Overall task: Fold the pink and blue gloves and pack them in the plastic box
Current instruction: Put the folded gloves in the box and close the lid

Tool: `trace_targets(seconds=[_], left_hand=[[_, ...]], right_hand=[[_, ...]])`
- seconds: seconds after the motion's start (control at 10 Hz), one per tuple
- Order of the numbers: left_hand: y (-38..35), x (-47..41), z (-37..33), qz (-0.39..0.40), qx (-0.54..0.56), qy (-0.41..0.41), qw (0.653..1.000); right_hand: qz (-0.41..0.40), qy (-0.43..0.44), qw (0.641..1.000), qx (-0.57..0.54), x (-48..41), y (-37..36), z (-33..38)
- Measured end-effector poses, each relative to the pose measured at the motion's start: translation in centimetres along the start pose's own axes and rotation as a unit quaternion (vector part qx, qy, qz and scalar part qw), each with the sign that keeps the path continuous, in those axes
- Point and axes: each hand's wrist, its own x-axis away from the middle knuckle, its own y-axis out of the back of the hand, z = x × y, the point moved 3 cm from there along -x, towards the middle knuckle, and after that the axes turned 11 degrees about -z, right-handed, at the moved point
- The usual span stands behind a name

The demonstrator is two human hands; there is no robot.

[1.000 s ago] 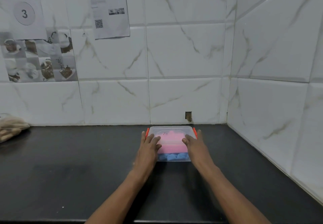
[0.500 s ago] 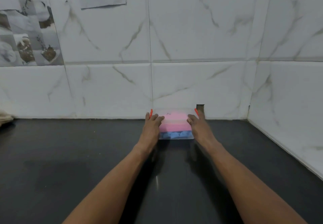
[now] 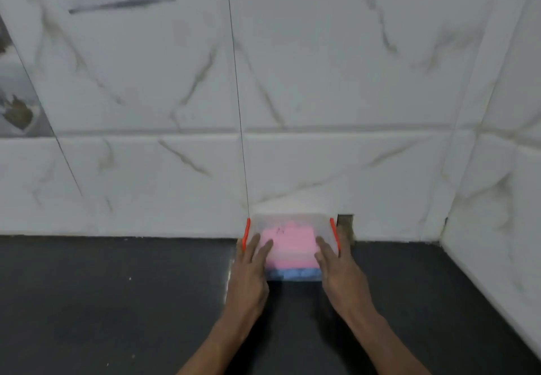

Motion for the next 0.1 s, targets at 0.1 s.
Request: trace_targets(seconds=[0.1], left_hand=[[1.71,-0.55,-1.73,0.031,-0.110,-0.018,0.993]], right_hand=[[0.069,0.002,0.992,0.108,-0.29,1.38,1.40]])
